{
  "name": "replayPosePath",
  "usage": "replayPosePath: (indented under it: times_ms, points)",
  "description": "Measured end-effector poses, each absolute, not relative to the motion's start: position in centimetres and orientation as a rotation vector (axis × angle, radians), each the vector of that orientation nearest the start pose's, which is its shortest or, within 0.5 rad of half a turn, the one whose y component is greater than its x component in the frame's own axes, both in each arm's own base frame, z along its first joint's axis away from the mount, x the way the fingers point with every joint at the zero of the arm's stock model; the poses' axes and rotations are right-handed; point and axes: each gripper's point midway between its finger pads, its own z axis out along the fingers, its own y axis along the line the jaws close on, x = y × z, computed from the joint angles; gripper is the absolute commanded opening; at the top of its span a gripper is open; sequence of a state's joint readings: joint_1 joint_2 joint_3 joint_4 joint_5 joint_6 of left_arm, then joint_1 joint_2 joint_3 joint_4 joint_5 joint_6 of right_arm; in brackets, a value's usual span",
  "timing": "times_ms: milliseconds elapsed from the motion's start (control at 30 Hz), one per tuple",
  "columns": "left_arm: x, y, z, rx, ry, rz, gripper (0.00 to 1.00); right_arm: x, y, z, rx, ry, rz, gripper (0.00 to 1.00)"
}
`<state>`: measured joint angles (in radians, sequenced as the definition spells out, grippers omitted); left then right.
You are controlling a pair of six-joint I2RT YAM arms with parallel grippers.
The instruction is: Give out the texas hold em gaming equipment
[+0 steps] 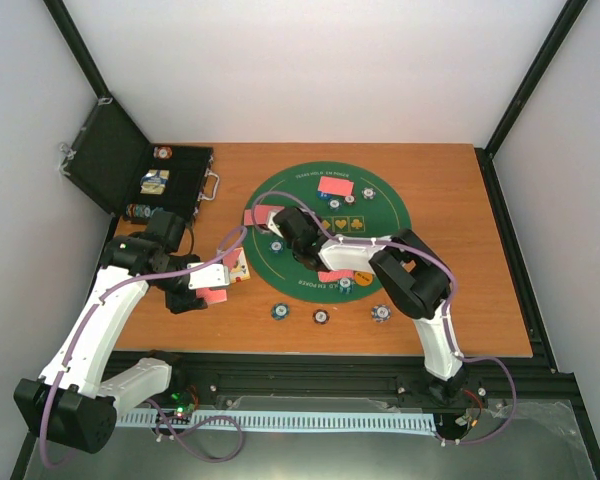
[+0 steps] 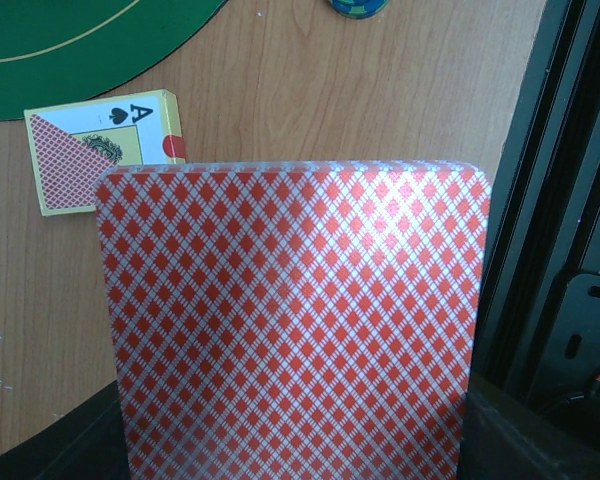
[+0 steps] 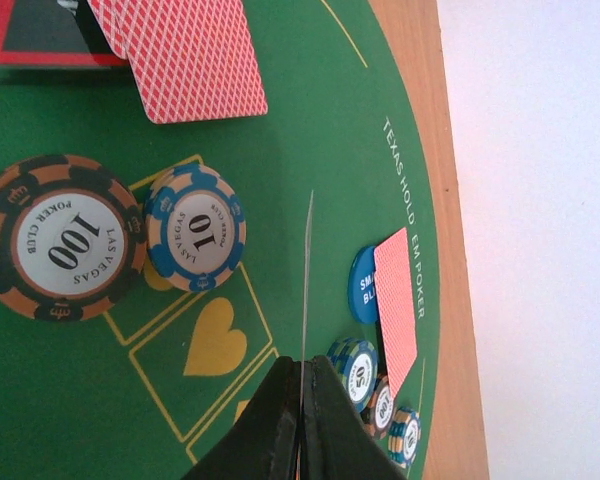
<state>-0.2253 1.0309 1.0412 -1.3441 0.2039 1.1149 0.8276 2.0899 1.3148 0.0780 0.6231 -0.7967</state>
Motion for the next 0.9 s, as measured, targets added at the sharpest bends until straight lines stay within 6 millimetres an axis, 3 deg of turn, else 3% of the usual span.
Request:
replayPosePath:
  times_ms: [100, 300, 400, 633, 900]
  points:
    - [17.3, -7.5, 16.7, 1.790, 2.202, -0.115, 0.01, 43.4, 32.0, 7.3, -1.351, 1.746, -0.681, 0.03]
    - [17.3, -7.5, 16.8, 1.787, 2.198, -0.109, 0.01, 42.2, 30.5, 4.7, -1.404, 1.816, -0.658, 0.04]
    - [17.3, -7.5, 16.9, 1.785, 2.193, -0.104, 0.01, 41.5, 30.5, 4.1, -1.429, 1.850, -0.614, 0.20]
    - [17.2, -7.5, 17.0, 1.782, 2.191, -0.102, 0.01, 40.0, 30.7, 5.4, -1.423, 1.914, -0.489, 0.54]
    - [17.1, -7.5, 17.0, 1.785, 2.195, -0.106, 0.01, 38.7, 30.9, 8.3, -1.318, 2.014, -0.322, 0.62]
